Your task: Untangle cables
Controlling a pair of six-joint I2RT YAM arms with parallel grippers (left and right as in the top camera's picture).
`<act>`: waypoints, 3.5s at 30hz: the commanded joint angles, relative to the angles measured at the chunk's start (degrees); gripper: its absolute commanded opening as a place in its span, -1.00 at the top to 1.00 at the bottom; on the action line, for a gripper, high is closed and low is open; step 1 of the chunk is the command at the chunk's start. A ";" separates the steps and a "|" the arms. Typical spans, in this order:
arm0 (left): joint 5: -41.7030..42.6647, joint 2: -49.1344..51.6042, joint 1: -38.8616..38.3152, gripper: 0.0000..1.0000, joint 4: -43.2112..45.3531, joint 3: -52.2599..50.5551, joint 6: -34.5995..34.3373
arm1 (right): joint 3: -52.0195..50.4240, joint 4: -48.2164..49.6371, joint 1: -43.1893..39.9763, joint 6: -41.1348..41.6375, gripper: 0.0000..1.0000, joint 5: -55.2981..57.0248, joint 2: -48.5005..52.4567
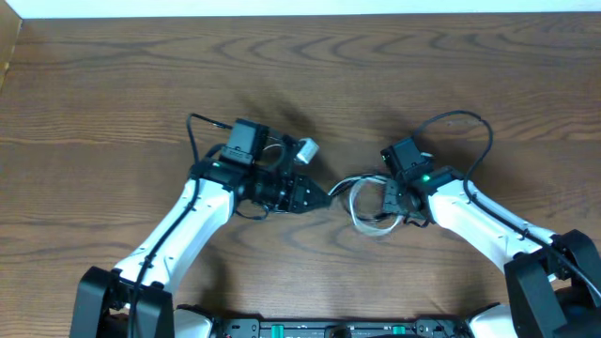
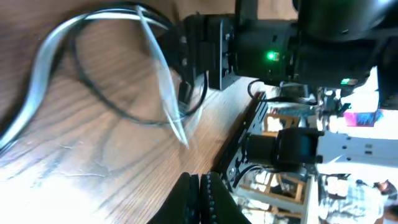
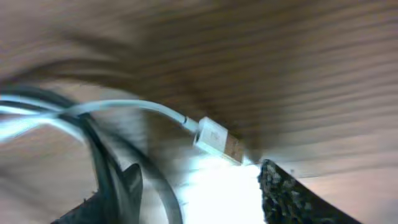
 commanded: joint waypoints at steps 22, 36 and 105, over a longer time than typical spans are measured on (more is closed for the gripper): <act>-18.82 -0.31 -2.19 0.39 -1.73 0.00 1.38 | -0.31 7.87 -4.28 -14.32 -0.21 -14.10 0.04; -27.26 2.03 -7.93 0.16 2.78 0.00 -0.90 | -0.28 4.81 -3.78 -15.61 -0.08 -14.84 0.02; -31.56 23.41 -20.85 0.42 26.45 0.00 -15.65 | 0.92 0.17 -8.15 -15.04 -0.09 -16.52 -1.49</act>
